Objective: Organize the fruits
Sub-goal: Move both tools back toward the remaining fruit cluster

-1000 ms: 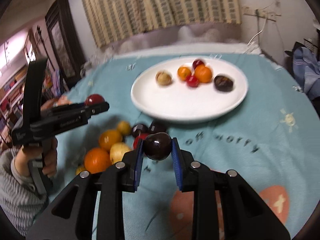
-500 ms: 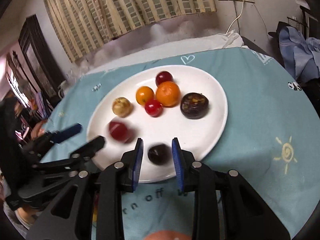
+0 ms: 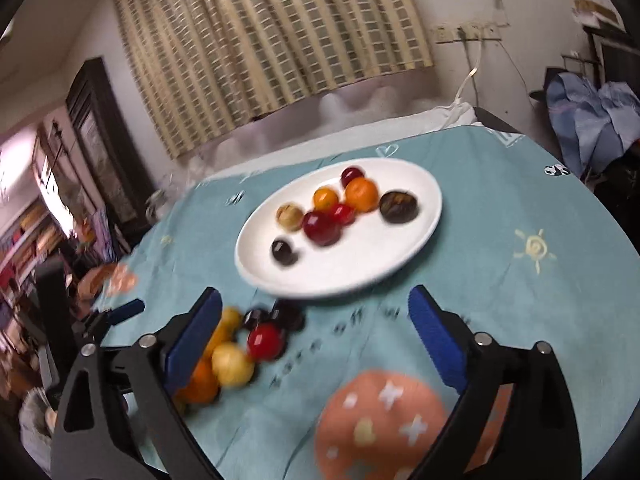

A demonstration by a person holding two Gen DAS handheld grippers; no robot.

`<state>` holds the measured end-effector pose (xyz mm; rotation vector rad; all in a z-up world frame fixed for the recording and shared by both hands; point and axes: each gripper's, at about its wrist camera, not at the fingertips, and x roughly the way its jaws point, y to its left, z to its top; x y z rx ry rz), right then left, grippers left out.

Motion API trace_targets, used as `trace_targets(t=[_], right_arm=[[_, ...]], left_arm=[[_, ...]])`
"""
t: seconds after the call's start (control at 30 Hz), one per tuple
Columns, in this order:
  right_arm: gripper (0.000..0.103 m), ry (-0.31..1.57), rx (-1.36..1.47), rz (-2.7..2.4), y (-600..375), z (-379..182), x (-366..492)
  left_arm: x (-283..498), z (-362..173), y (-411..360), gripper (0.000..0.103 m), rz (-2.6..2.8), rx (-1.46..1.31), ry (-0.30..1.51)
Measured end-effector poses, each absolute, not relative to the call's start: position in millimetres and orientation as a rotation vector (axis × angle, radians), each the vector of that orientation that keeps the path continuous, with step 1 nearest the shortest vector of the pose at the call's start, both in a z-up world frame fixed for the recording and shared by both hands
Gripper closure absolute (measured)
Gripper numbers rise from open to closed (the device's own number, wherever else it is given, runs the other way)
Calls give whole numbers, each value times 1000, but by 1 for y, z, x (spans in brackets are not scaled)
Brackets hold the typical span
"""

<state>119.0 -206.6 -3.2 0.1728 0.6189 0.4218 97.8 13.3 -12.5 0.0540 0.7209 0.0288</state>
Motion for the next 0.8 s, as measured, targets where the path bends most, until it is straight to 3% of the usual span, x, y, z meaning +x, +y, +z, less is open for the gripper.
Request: trace_targets(t=[0.17,0.43,0.8], right_arm=[[1,576,80,411,-196,0,112],[1,665,218,405,-213,-7,125],[1,665,230,387,-215,-7,124]], left_arm=[[63,-6,0,2,-65,99,657],[66,-27,-34,2,-130,267,734],[77,-15,36,2,25,-25,729]])
